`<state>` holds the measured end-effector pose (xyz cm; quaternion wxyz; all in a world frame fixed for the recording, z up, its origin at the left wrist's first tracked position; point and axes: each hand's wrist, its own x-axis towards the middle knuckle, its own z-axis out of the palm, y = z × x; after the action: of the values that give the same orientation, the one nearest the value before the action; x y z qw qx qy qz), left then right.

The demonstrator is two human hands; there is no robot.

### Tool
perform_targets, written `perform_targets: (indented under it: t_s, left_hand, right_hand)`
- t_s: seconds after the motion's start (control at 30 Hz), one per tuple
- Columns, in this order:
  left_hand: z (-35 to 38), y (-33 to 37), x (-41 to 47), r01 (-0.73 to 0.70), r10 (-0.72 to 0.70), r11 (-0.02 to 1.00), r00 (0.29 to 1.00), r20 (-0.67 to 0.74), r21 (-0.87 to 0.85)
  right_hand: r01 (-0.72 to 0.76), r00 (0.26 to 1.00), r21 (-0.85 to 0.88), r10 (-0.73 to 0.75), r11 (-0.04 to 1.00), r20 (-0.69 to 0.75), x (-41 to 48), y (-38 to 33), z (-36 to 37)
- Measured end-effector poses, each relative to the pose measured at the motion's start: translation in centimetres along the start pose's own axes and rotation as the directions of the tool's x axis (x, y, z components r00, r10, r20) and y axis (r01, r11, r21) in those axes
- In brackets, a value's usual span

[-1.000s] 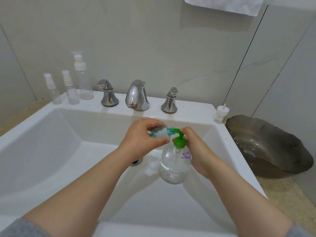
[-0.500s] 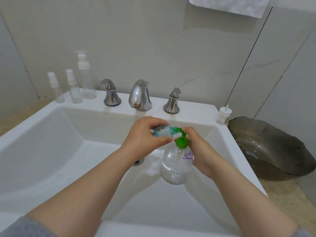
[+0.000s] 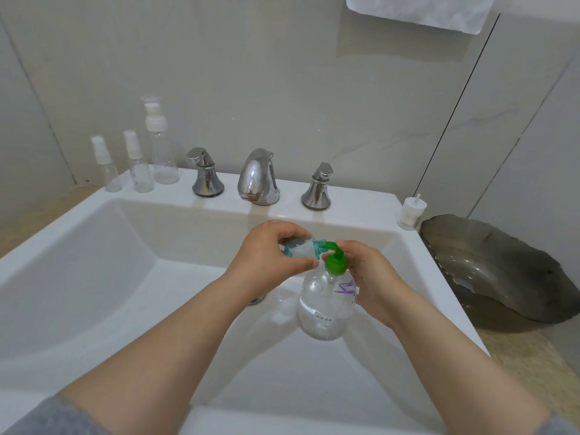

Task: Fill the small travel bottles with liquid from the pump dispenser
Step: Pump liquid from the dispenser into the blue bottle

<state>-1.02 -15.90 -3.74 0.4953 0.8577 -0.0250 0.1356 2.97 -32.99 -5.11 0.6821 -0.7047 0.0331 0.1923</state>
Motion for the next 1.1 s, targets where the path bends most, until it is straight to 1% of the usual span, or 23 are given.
perform_targets:
  t_s: [0.17,0.4,0.6,0.87,1.1]
  left_hand:
    - [0.04,-0.11,0.06,0.007,-0.007,1.000,1.000,-0.004,-0.006]
    - [-0.13,0.10,0.31,-0.020,0.020,1.000,0.999,-0.042,-0.006]
    - [-0.09,0.16,0.37,-0.025,0.025,1.000,0.999,-0.044,-0.012]
    - [-0.07,-0.07,0.39,-0.027,0.027,1.000,0.999,-0.044,0.007]
    - [0.06,-0.28,0.24,-0.009,0.009,1.000,1.000,-0.008,0.016]
  right_hand:
    - [0.010,1.000,-0.032,-0.011,0.999,-0.015,-0.07,0.21,0.51]
    - [-0.034,0.999,-0.132,0.035,0.991,0.007,-0.45,-0.12,0.21]
    - [-0.041,0.999,-0.122,0.039,0.992,-0.018,-0.25,-0.11,0.20]
    - [0.006,1.000,-0.124,-0.008,0.992,-0.015,-0.50,-0.19,0.06]
    - [0.002,0.999,-0.133,-0.007,0.991,-0.038,-0.87,-0.47,0.37]
